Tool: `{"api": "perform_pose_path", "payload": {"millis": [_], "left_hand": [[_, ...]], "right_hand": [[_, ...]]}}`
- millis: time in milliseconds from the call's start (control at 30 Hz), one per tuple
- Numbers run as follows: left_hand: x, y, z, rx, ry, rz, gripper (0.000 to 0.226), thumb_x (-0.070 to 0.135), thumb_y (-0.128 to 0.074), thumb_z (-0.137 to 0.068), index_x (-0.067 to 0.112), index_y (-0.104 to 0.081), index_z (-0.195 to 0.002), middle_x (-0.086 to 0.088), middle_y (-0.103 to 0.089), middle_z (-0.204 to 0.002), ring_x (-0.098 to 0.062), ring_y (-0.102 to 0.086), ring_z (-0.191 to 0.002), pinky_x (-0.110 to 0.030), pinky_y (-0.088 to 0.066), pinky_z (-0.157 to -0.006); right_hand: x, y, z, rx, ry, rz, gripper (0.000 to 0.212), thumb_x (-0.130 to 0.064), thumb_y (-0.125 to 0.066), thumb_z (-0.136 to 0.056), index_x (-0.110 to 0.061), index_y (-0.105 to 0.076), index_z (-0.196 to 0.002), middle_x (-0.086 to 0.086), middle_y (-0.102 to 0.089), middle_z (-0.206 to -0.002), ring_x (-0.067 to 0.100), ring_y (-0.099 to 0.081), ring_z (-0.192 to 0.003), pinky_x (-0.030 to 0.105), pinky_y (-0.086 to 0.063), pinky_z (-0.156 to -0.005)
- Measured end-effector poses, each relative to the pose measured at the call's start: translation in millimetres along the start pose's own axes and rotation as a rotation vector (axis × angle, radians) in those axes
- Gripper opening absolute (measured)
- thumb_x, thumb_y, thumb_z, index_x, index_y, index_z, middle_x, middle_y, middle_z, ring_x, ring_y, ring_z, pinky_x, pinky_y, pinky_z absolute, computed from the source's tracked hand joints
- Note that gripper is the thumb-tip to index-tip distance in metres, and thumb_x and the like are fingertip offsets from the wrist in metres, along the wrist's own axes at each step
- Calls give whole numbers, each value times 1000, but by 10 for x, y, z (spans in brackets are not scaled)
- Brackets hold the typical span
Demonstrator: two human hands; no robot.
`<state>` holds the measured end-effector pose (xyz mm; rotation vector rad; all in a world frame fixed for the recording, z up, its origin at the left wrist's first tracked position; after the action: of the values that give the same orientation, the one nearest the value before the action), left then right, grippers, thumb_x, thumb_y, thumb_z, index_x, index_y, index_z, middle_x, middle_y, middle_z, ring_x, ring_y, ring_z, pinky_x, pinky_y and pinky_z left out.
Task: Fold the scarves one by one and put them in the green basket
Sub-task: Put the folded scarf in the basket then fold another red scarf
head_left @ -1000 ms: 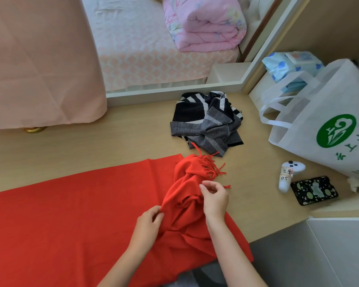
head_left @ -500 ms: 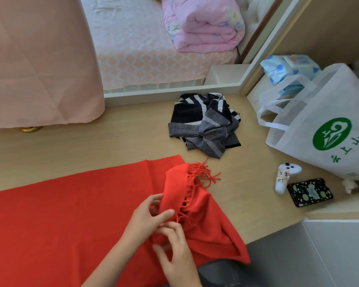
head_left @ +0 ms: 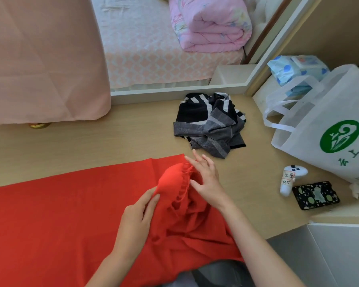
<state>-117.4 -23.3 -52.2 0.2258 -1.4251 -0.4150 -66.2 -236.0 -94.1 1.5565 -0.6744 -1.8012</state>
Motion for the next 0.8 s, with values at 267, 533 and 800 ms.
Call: {"api": "perform_pose_path", "payload": {"millis": [267,533,800], "left_hand": [[19,425,273,167,122,217,17,25,-53,-88,30,-69,-84,20,-69,-76,14,-57,-73,-6,-42,-70],[-886,855,740,556,703,117,36,14,-54,-96,-6,-55,-126,-22,-52,-134,-33,-44,-130,-36,-28,-107],[-1372,663,937,443,774,-108,92,13,-91,-58,-3,-44,-135,-24,-52,-131,-37,-51,-122,-47,-39,-105]], "right_hand": [[-256,-50,-319,-122,114,-184,31,-4,-62,-77,-35,-61,-84,-7,-64,-119,11,-39,-132,34,-28,-110],[-1028,-367,-567,-239,202,-315,43,-4,-67,-82,-30,-53,-114,-8,-60,-113,7,-57,-104,21,-44,-94],[-823,-1089,-587,-387,37,-77,50,-32,-72,-82,-17,-56,-126,0,-58,-112,16,-53,-99,31,-43,-95]]}}
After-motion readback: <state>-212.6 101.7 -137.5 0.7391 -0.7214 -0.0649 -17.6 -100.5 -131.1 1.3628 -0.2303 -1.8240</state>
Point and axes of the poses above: each hand's wrist, its own z-axis away from the middle knuckle, its own y-axis out of the back of the hand, x = y × z, the point moved 2 cm from there along -z, towards the middle knuckle
